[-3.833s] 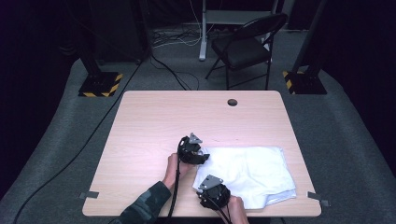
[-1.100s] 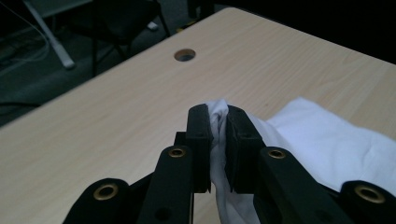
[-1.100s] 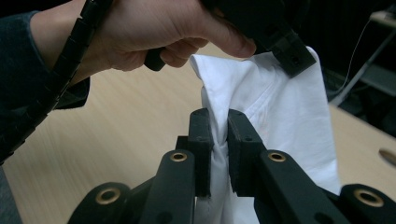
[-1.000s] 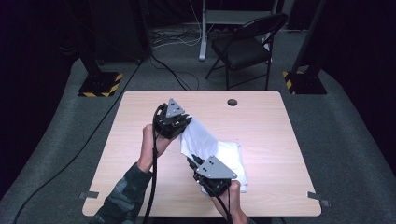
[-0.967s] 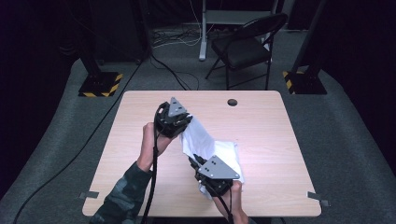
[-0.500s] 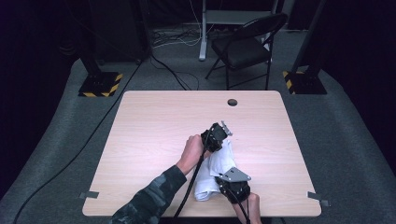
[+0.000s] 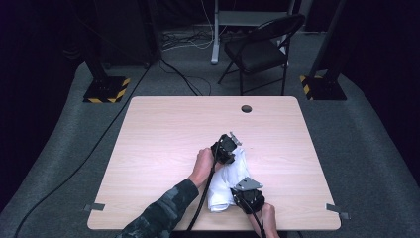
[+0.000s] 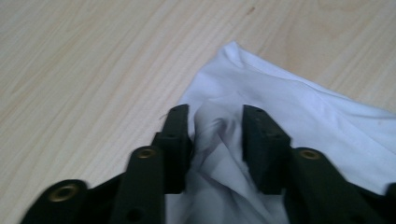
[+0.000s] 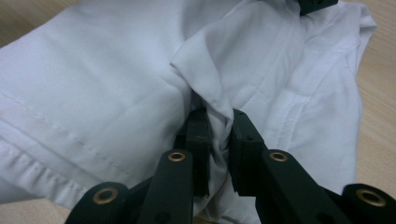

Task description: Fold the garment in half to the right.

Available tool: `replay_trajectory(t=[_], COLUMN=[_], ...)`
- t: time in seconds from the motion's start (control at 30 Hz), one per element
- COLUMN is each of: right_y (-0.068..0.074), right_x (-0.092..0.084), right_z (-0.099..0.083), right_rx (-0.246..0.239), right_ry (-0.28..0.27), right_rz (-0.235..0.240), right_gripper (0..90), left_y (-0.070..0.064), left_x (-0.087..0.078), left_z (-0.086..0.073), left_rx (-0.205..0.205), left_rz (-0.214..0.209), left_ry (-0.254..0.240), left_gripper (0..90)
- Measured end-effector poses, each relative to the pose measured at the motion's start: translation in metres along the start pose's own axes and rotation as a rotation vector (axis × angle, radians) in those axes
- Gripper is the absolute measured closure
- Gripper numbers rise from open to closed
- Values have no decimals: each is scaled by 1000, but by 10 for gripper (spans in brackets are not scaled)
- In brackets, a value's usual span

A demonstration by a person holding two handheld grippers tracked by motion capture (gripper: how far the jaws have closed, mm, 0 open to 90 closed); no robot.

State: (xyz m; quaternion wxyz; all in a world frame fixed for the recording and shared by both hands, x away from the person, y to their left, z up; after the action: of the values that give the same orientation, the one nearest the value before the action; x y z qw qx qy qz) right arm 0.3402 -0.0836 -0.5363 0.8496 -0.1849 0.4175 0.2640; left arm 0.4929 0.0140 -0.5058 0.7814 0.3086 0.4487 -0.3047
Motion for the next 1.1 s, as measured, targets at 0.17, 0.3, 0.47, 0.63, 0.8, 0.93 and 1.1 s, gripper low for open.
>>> replay_trajectory(t=[0.17,0.3,0.47,0.63,0.8,0.93,1.1], right_y=[2,3,5,8,11,8,-8], right_x=[0,1,1,2,3,2,-11], right_z=[0,-1,-1,0,2,4,2], right_rx=[1,7,11,17,26,39,75], right_ry=[-3,-8,-11,-13,-25,-8,28], right_rz=[-9,-18,-32,-33,-25,5,4], right_gripper=[801,801,801,798,786,753,675], left_y=[11,22,34,21,0,-2,0], left_x=[-6,-24,-57,-69,-50,-31,-23], left_z=[-6,-17,-40,-79,-104,-112,-114], left_rx=[-81,-143,-210,-196,-128,-131,-128], left_rz=[-58,-105,-158,-198,-127,-125,-144], left_ry=[-33,-92,-176,-146,-58,-30,-23], left_gripper=[343,185,125,101,96,89,79])
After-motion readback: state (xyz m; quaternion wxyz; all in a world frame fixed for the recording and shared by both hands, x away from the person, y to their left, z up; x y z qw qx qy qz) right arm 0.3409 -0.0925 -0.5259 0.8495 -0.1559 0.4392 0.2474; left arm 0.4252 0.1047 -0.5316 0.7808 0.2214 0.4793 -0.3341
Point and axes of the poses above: each handheld gripper's, and its own axes: x roughly forward along the jaws, z roughly out of its top, y roughly to its left, the point moved 2 cm from there along x, roughly forward along the jaws, and after that the axes turned 12 degrees about y, right-handed, at the moved point
